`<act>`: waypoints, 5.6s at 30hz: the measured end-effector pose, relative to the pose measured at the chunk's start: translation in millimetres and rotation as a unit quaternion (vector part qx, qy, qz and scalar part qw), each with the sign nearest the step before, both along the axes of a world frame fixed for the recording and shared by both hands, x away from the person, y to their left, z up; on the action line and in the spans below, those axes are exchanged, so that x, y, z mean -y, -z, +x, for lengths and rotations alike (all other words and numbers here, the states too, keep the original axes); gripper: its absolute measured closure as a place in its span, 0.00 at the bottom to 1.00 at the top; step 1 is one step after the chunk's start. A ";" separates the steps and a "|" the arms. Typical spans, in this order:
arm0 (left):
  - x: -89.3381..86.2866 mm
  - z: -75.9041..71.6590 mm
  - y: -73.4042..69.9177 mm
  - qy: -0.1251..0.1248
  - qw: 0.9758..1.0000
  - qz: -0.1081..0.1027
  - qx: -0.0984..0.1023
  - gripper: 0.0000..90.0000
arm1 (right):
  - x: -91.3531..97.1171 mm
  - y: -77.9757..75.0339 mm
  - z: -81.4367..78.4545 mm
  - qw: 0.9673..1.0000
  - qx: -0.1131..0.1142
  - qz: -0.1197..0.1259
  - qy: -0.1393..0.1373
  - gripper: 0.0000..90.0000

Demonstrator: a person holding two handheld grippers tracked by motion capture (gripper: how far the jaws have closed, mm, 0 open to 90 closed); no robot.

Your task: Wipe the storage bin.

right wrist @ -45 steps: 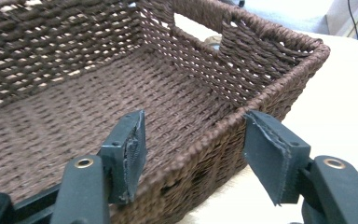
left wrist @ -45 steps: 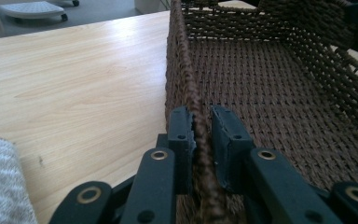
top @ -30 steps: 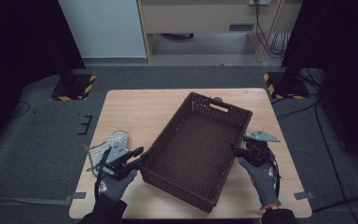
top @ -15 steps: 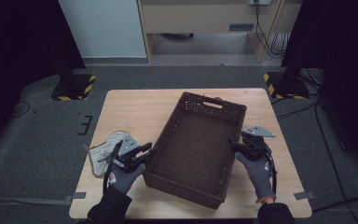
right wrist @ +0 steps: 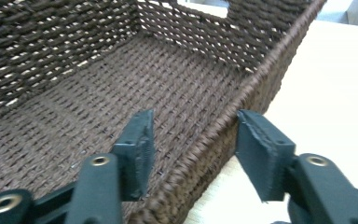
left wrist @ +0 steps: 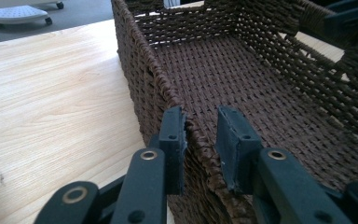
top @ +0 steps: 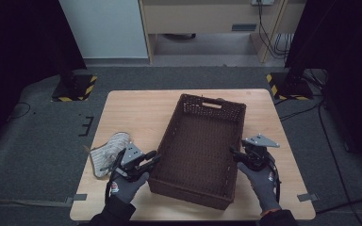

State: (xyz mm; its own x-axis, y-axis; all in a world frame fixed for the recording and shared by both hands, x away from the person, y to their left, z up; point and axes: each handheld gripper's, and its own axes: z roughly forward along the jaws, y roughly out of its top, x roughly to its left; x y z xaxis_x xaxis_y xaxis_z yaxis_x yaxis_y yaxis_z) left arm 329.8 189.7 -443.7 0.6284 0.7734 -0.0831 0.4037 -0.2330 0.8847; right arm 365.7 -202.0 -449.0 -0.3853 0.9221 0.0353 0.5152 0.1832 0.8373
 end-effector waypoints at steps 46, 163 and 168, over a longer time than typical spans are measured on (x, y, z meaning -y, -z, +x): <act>-8.5 1.9 -11.5 -0.038 0.999 -0.019 0.015 0.47 | 5.1 8.5 16.0 0.999 -0.020 0.002 -0.029 0.66; -8.5 178.5 69.7 -0.118 0.992 0.008 -0.038 0.70 | -4.7 8.8 27.0 0.998 -0.023 0.019 -0.064 0.70; -10.6 178.1 78.9 -0.117 0.992 0.002 -0.050 0.71 | -4.6 9.0 27.2 0.998 -0.023 0.019 -0.064 0.70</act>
State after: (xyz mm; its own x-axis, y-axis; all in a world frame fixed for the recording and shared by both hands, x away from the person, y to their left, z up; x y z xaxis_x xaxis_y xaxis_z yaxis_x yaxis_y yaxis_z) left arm 507.9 200.3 -522.6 0.4197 0.8980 -0.1320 0.5322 -0.1257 0.8373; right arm 392.9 -197.4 -458.0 -0.4971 0.8631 0.0895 0.5271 0.2184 0.8213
